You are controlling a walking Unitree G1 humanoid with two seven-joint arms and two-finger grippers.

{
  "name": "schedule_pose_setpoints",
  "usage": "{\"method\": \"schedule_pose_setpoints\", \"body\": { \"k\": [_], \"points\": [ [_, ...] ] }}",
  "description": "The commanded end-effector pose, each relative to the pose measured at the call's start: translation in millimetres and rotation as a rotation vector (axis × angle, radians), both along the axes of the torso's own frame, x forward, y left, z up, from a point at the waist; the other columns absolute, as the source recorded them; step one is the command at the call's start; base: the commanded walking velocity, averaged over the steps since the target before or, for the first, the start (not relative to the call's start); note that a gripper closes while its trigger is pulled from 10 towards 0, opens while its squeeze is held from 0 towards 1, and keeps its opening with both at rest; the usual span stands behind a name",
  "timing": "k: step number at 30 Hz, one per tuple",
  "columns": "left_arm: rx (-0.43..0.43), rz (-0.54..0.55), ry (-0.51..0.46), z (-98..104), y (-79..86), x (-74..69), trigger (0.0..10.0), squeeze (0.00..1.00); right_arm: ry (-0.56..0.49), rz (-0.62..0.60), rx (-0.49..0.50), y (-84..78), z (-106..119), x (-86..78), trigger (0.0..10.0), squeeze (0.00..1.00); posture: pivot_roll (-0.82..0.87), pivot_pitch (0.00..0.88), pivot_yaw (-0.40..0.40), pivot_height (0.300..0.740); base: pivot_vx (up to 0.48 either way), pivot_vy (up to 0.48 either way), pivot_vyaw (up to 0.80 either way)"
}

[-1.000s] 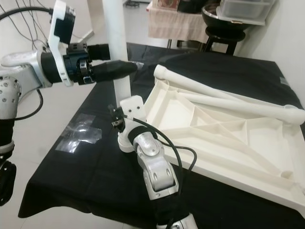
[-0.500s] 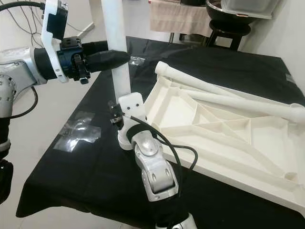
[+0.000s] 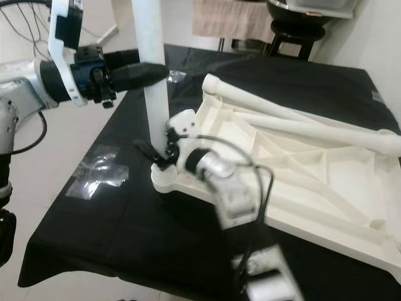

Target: Building children table

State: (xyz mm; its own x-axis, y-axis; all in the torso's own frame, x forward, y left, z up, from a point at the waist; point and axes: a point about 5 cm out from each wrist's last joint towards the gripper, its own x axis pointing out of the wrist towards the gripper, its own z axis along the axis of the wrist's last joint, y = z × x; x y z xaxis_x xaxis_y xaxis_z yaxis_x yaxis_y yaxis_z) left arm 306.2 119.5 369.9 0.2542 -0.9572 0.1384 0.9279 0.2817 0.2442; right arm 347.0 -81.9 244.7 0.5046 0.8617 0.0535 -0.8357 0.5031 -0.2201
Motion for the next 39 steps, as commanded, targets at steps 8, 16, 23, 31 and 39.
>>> {"method": "schedule_pose_setpoints", "body": {
  "k": [8, 16, 23, 31, 39],
  "points": [
    [0.047, -0.047, 0.038, -9.2, -4.9, -3.2, 0.0, 0.0, 0.101, 0.23, 0.002, -6.6, -8.1, 10.7, 0.0, 0.0, 0.05, 0.165, -0.025, 0.74, 0.0, 0.0, 0.0],
    [0.055, -0.054, 0.038, -9.1, -5.1, -4.7, 0.0, 0.0, 0.133, 0.31, 0.011, -8.3, -12.8, 15.3, 0.0, 0.0, 0.06, 0.161, -0.024, 0.74, 0.0, 0.0, 0.0],
    [0.045, -0.027, 0.052, -10.3, -3.9, -1.9, 4.7, 1.0, 0.118, 0.32, 0.024, -12.2, -12.4, 18.8, 0.0, 0.0, 0.05, 0.154, -0.022, 0.74, 0.0, 0.0, 0.0],
    [0.022, 0.002, 0.055, -9.3, -2.5, 0.8, 10.0, 1.0, 0.149, -0.08, 0.01, -8.7, -41.0, 15.6, 0.0, 0.0, 0.04, 0.156, -0.051, 0.74, 0.0, 0.0, 0.0],
    [0.02, 0.014, 0.051, -9.1, -1.4, 1.3, 10.0, 1.0, 0.155, -0.29, 0.018, -4.7, -50.9, 13.8, 0.0, 0.0, 0.04, 0.157, -0.049, 0.74, 0.0, 0.0, 0.0]
  ]
}}
